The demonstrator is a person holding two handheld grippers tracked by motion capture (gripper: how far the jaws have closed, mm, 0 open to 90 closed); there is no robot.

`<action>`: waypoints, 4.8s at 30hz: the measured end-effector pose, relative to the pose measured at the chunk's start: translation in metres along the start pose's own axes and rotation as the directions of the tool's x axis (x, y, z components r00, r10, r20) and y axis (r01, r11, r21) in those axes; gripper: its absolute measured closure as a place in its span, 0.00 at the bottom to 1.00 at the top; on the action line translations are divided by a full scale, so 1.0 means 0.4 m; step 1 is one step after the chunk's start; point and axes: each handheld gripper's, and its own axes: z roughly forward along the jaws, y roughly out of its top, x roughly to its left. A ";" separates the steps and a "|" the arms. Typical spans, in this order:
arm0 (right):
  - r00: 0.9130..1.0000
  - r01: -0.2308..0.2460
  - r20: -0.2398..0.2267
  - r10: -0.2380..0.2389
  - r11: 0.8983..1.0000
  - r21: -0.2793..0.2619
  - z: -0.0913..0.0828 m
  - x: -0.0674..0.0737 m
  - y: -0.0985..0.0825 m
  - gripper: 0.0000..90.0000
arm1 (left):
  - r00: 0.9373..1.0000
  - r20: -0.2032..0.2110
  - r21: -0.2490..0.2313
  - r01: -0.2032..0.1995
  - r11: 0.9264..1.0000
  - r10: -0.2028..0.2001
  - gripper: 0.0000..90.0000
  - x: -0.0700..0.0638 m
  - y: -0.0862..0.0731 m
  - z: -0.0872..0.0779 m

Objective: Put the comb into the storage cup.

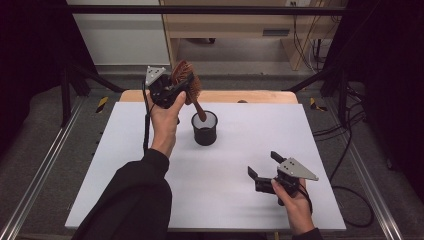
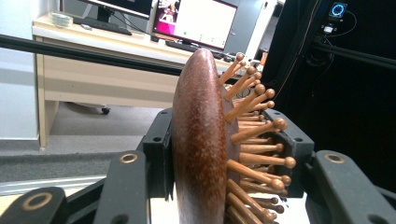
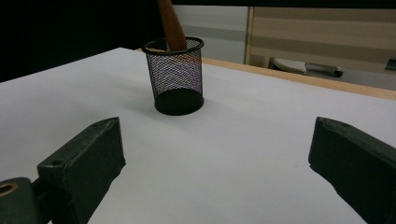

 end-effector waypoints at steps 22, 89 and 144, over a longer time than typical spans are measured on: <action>1.000 -0.001 0.001 0.001 1.000 -0.001 0.000 -0.002 -0.001 0.04 | 1.000 -0.008 0.021 -0.015 1.000 0.015 0.56 -0.001 -0.038 0.028; 1.000 -0.001 -0.004 0.001 1.000 0.003 0.002 -0.001 -0.002 0.04 | 0.998 0.027 0.100 0.060 0.993 -0.064 0.55 -0.003 -0.152 0.043; 1.000 -0.002 -0.008 0.002 1.000 0.011 0.005 0.000 -0.003 0.04 | 0.999 0.031 0.143 0.037 0.989 -0.042 0.49 0.052 -0.153 0.056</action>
